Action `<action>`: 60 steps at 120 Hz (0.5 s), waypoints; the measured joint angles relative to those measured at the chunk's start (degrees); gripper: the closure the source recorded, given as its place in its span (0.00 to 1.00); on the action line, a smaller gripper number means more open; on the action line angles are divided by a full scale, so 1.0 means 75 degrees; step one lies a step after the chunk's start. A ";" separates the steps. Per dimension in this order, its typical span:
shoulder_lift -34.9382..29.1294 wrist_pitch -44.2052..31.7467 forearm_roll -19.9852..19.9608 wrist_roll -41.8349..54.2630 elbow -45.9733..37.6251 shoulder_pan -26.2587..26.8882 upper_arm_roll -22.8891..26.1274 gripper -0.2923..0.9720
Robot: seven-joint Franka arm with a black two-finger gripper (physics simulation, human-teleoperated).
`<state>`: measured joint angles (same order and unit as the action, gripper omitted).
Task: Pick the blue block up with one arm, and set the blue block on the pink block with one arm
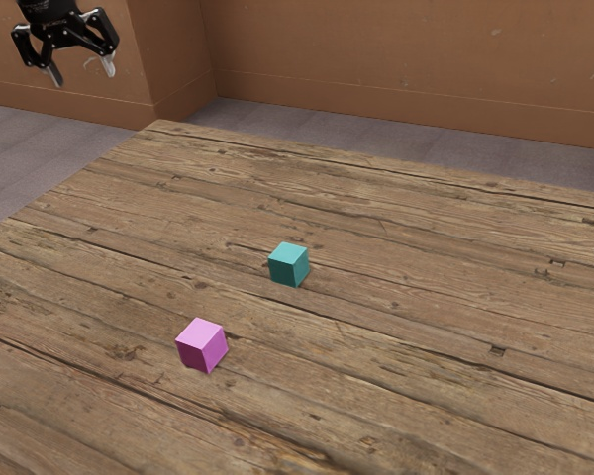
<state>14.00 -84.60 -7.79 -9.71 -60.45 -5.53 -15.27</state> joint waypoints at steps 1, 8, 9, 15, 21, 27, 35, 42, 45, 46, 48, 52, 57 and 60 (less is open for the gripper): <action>0.0000 0.0001 0.0000 -0.0008 -0.0001 -0.0001 0.0000 0.25; 0.0001 0.0005 -0.0002 -0.0064 -0.0004 0.0000 -0.0002 0.25; 0.0001 0.0006 -0.0002 -0.0071 -0.0004 0.0000 -0.0002 0.25; 0.0001 0.0009 -0.0002 -0.0114 -0.0002 0.0000 0.0001 0.25; 0.0001 0.0011 -0.0003 -0.0153 0.0001 0.0001 0.0000 0.25; 0.0016 0.0019 0.0032 -0.0186 0.0081 0.0019 0.0014 0.25; 0.0096 0.0084 0.0106 -0.0223 0.0406 0.0026 0.0054 0.25; -0.0206 0.0191 0.0308 -0.0257 0.1165 0.0264 0.0062 0.24; -0.0525 0.0221 0.0458 -0.0273 0.1462 0.0646 0.0063 0.24; -0.0628 0.0231 0.0503 -0.0278 0.1533 0.0774 0.0068 0.24; -0.0824 0.0249 0.0586 -0.0287 0.1640 0.1041 0.0075 0.24; -0.1078 0.0279 0.0728 -0.0307 0.1775 0.1667 0.0082 0.24; -0.1217 0.0307 0.0854 -0.0330 0.1856 0.2370 0.0093 0.25; -0.1254 0.0322 0.0907 -0.0343 0.1879 0.2681 0.0101 0.25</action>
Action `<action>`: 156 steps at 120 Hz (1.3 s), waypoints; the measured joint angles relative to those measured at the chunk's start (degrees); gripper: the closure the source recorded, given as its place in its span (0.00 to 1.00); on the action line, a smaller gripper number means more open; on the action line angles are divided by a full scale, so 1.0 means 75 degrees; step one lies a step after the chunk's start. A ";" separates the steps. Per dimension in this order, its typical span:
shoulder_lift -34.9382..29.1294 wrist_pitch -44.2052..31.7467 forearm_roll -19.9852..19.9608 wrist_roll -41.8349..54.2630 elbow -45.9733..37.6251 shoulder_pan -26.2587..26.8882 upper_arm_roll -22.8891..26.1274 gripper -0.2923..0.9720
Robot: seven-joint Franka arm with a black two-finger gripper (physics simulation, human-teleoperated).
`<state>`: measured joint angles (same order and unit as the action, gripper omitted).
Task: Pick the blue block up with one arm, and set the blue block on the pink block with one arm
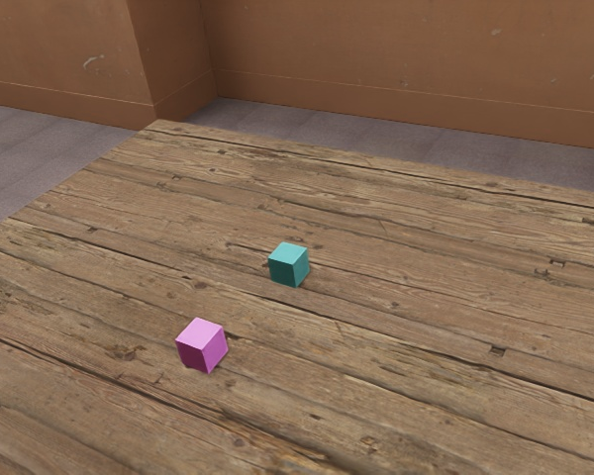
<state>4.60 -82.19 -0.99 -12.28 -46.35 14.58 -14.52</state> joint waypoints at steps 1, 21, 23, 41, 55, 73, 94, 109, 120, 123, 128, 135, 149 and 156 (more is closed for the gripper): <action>-0.0006 0.0004 0.0015 -0.0004 0.0004 0.0083 0.0003 0.25; 0.0226 0.0046 0.0111 -0.0075 -0.0314 0.0189 0.0043 0.25; 0.0286 0.0036 0.0066 -0.0080 -0.0408 0.0150 0.0041 0.25; 0.0311 -0.0463 0.0016 -0.0087 -0.2068 0.0103 0.0033 0.25; 0.0281 -0.0919 0.0465 -0.0089 -0.3582 0.0973 0.0068 0.25; 0.0993 -0.1698 0.0172 0.0062 -0.3803 0.0823 0.0025 0.25; 0.1955 -0.2324 0.0196 0.0292 -0.3532 -0.0739 0.1403 0.25; 0.3343 -0.2645 0.0178 0.0397 -0.2503 -0.0803 0.1477 0.25; 0.4253 -0.2776 0.0156 0.0463 -0.1730 -0.0777 0.1473 0.25; 0.4355 -0.2805 0.0152 0.0477 -0.1654 -0.0781 0.1477 0.25; 0.4407 -0.2842 0.0146 0.0501 -0.1602 -0.0797 0.1490 0.25; 0.4462 -0.2899 0.0137 0.0518 -0.1589 -0.0764 0.1515 0.25; 0.4475 -0.3011 -0.0035 0.0545 -0.1690 -0.0839 0.1481 0.25; 0.4438 -0.3043 -0.0079 0.0563 -0.1703 -0.0906 0.1472 0.25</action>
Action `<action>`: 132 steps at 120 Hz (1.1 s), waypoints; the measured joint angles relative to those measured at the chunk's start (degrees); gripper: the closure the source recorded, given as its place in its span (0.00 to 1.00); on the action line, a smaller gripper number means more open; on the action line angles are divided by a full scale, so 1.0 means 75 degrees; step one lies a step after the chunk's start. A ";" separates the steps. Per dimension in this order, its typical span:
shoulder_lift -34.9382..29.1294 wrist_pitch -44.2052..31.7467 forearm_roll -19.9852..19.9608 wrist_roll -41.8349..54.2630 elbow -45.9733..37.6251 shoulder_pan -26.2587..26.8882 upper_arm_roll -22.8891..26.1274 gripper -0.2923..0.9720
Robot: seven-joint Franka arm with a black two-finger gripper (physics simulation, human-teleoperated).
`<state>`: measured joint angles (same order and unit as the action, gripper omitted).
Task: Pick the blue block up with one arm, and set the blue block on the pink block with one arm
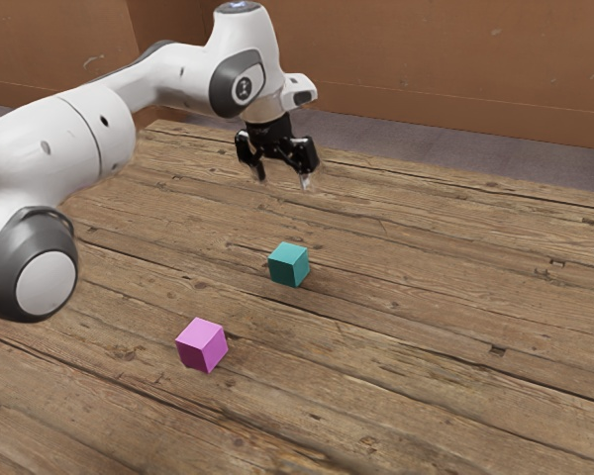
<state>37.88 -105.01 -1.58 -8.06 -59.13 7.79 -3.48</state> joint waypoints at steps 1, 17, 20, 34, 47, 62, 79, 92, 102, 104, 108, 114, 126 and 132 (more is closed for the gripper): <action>-0.0016 -0.0003 -0.0005 0.0003 -0.0001 -0.0011 -0.0001 0.25; -0.0275 -0.0014 -0.0033 0.0037 -0.0099 -0.0067 -0.0037 0.25; -0.0279 -0.0016 -0.0040 0.0042 -0.0121 -0.0040 -0.0034 0.25; -0.0210 -0.0053 -0.0083 0.0060 -0.0241 0.0011 -0.0001 0.25; -0.0005 -0.0096 -0.0116 0.0060 -0.0314 0.0007 0.0006 0.25; 0.0490 -0.0331 -0.0226 0.0068 -0.0314 -0.0056 0.0007 0.25; 0.0710 -0.0527 -0.0296 0.0161 -0.0423 -0.0161 -0.0002 0.25; 0.0700 -0.0653 -0.0305 0.0352 -0.0726 -0.0216 -0.0004 0.25; 0.0702 -0.0735 -0.0297 0.0611 -0.0840 -0.0245 -0.0007 0.25; 0.0706 -0.0754 -0.0297 0.0677 -0.0847 -0.0248 -0.0006 0.25; 0.0719 -0.0790 -0.0296 0.0812 -0.0856 -0.0254 -0.0006 0.25; 0.0734 -0.0858 -0.0299 0.1004 -0.0905 -0.0267 -0.0005 0.25; 0.0695 -0.1167 -0.0320 0.1342 -0.1415 -0.0348 0.0000 0.25; 0.0694 -0.1286 -0.0326 0.1489 -0.1481 -0.0375 0.0004 0.25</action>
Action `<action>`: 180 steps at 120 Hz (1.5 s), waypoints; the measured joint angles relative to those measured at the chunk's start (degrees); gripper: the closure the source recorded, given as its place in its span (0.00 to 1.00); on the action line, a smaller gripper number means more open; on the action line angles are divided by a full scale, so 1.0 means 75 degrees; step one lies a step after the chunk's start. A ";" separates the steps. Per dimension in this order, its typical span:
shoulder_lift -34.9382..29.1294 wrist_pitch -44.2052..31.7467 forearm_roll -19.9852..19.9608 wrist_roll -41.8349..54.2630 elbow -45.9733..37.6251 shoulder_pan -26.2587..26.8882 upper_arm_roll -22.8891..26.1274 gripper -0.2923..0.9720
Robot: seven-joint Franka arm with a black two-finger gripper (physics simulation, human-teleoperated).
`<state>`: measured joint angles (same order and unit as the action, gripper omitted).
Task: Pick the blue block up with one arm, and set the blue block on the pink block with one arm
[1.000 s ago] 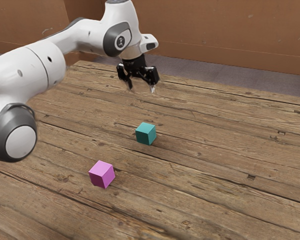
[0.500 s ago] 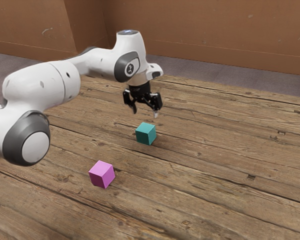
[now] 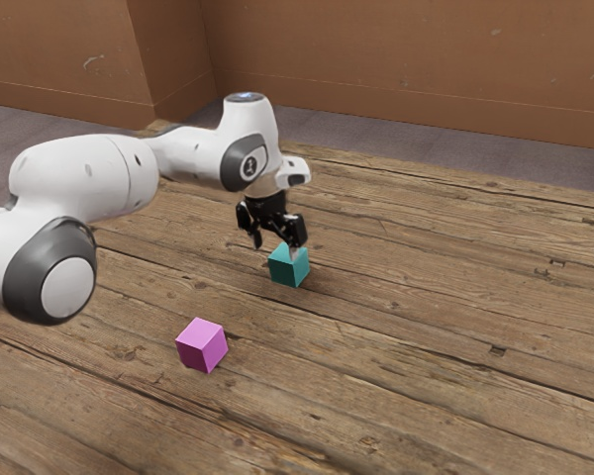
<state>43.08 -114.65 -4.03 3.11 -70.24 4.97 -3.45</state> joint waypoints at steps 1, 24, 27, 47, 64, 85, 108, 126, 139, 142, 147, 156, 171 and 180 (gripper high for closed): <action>0.0001 -0.0017 -0.0002 0.0023 -0.0005 -0.0001 0.0000 0.25; 0.0322 -0.0490 -0.0020 0.0491 0.0414 -0.0086 0.0061 0.25; 0.0382 -0.0528 -0.0021 0.0542 0.0491 -0.0093 0.0077 0.25; 0.0685 -0.0694 -0.0021 0.0831 0.0744 -0.0235 0.0171 0.25; 0.0739 -0.0765 -0.0022 0.1016 0.0817 -0.0289 0.0253 0.25; 0.0744 -0.0756 -0.0135 0.1165 0.0781 -0.0298 0.0286 0.25; 0.0733 -0.0333 -0.0289 0.1106 0.0769 -0.0320 0.0247 0.25; 0.0986 -0.0004 -0.0284 0.1039 0.1219 -0.0317 0.0243 0.25; 0.1175 0.0119 -0.0278 0.1003 0.1501 -0.0330 0.0250 0.25; 0.1195 0.0139 -0.0277 0.0996 0.1518 -0.0332 0.0250 0.25; 0.1242 0.0167 -0.0275 0.0984 0.1533 -0.0334 0.0249 0.25; 0.1335 0.0200 -0.0273 0.0966 0.1632 -0.0378 0.0255 0.25; 0.1477 0.0233 -0.0272 0.0940 0.1810 -0.0414 0.0269 0.25; 0.1548 0.0246 -0.0271 0.0927 0.1955 -0.0407 0.0280 0.25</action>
<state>54.69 -112.80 -6.07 10.06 -55.58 1.92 -1.35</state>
